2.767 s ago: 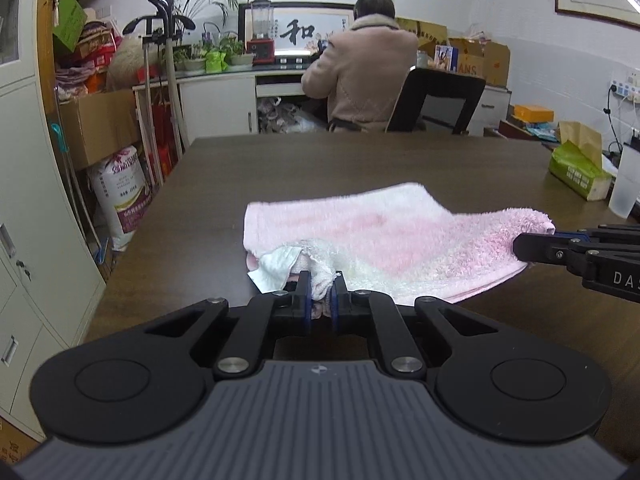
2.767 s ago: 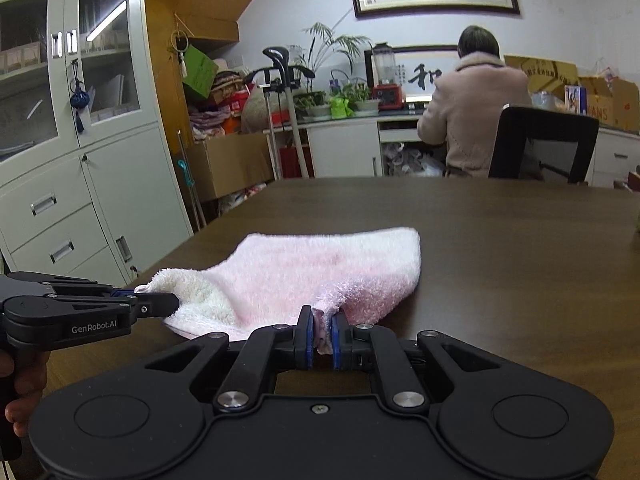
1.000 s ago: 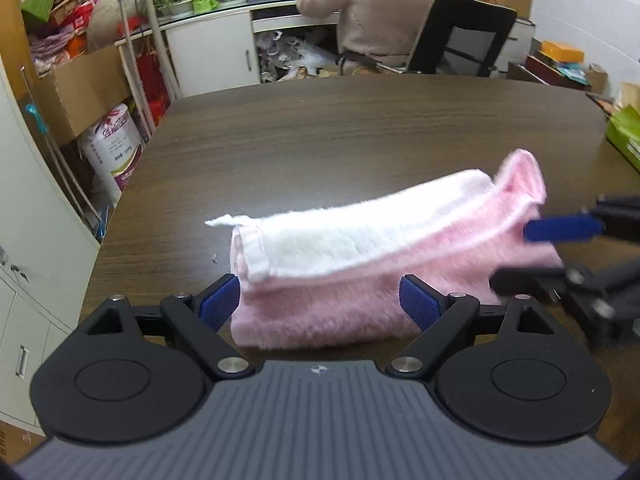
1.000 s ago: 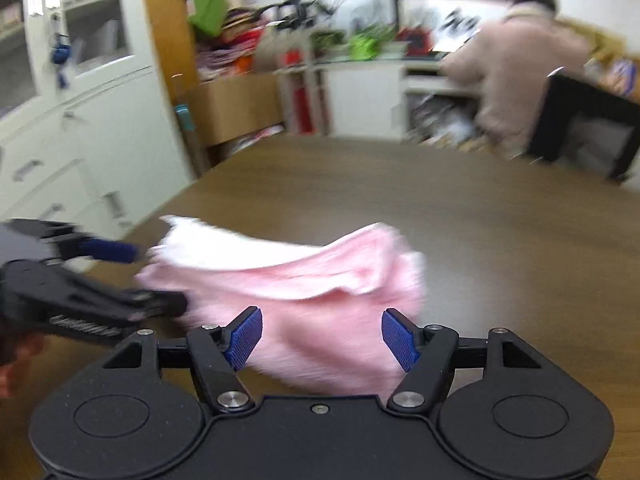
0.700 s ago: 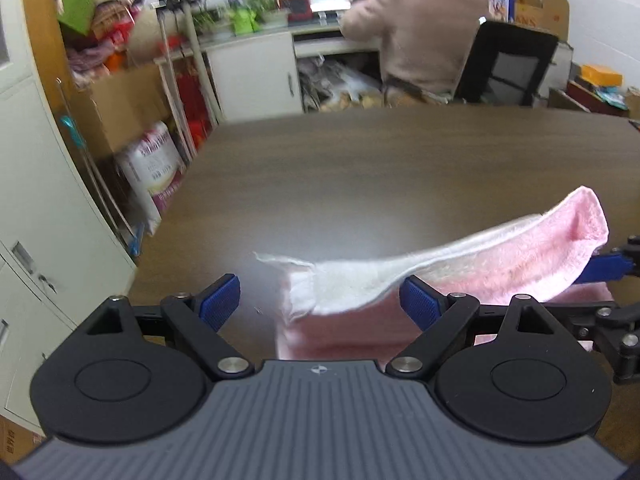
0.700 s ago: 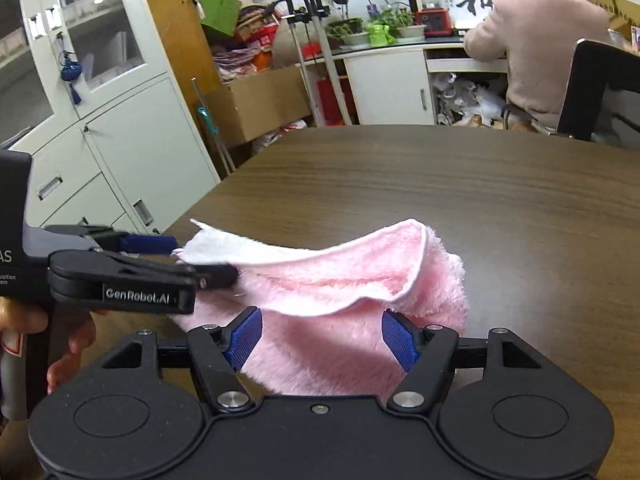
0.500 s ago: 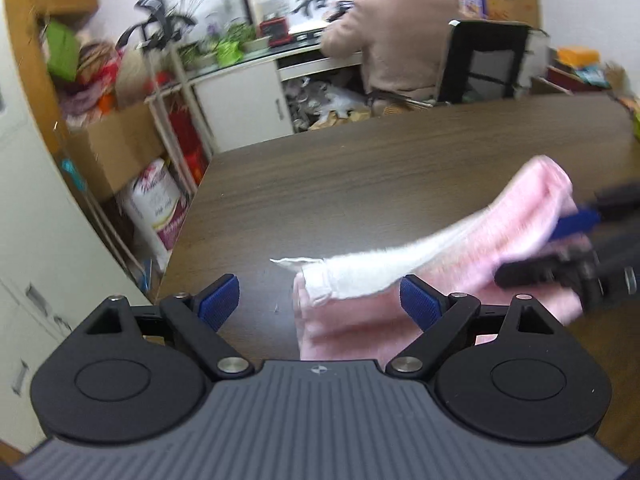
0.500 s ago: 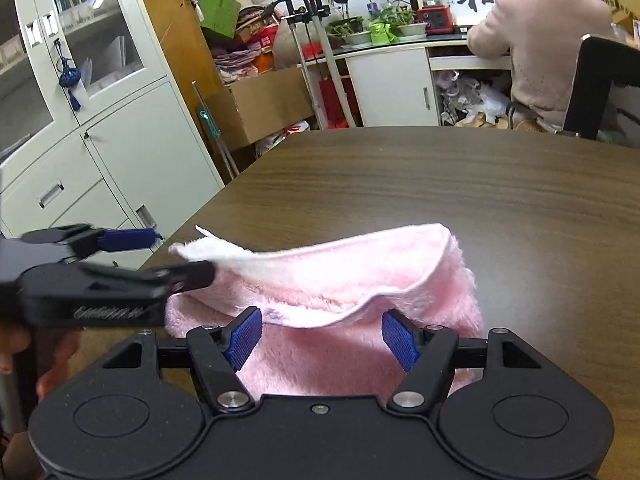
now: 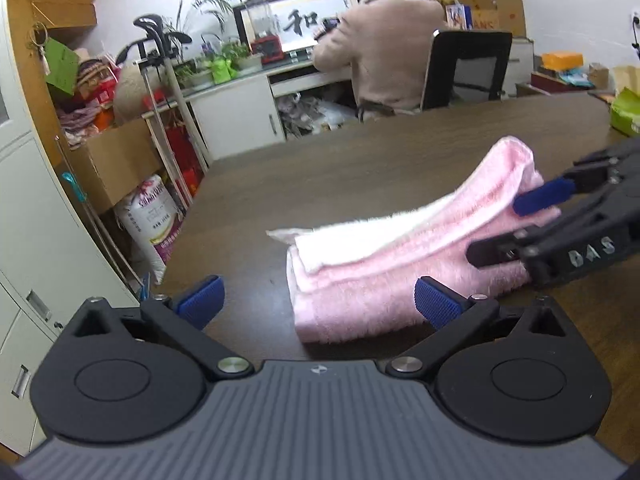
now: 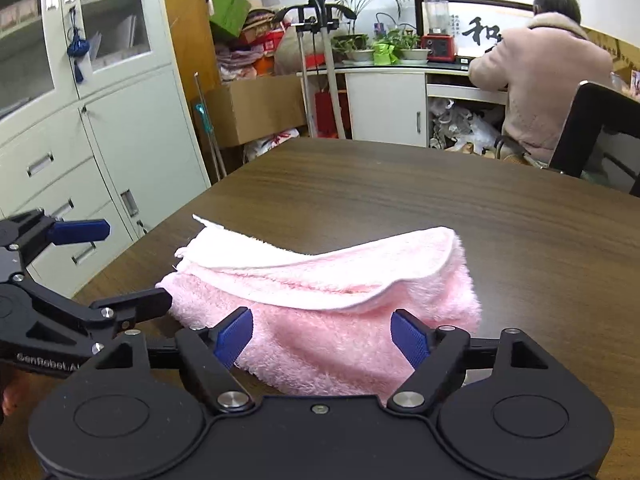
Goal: Fold towel
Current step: 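Open both grippers to release the folded-over towel edge, then press and smooth the folded pink towel with both grippers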
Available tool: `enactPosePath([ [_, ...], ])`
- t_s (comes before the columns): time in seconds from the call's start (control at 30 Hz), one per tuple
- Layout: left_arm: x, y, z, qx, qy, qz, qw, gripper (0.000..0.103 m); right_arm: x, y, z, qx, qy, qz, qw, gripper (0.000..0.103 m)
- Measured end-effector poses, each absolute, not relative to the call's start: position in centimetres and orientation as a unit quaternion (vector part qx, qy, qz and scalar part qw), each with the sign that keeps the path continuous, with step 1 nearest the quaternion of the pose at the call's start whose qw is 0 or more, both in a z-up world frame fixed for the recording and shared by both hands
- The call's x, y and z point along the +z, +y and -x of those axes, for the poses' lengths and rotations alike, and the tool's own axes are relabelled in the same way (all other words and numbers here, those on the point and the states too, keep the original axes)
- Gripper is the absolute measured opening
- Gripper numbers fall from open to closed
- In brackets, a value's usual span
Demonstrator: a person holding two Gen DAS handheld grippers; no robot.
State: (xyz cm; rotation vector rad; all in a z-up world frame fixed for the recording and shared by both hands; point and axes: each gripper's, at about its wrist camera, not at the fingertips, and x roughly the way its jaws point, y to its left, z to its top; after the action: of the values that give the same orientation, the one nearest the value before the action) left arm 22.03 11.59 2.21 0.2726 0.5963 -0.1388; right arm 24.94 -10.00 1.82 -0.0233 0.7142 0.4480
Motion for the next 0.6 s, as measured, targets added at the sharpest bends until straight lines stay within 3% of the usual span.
enactPosePath([
  [0.37,-0.5,12.5,-23.9,-0.083,0.367,-0.119,0.919,0.103,2.0,-7.4,-28.0,0.267,0.378,-0.042,0.886,0.076],
  [0.6,0.2,13.4,-22.7,-0.098,0.355,-0.096,0.925,0.102,2.5,-8.1,-30.8,0.224,0.358,-0.1,0.901,0.075],
])
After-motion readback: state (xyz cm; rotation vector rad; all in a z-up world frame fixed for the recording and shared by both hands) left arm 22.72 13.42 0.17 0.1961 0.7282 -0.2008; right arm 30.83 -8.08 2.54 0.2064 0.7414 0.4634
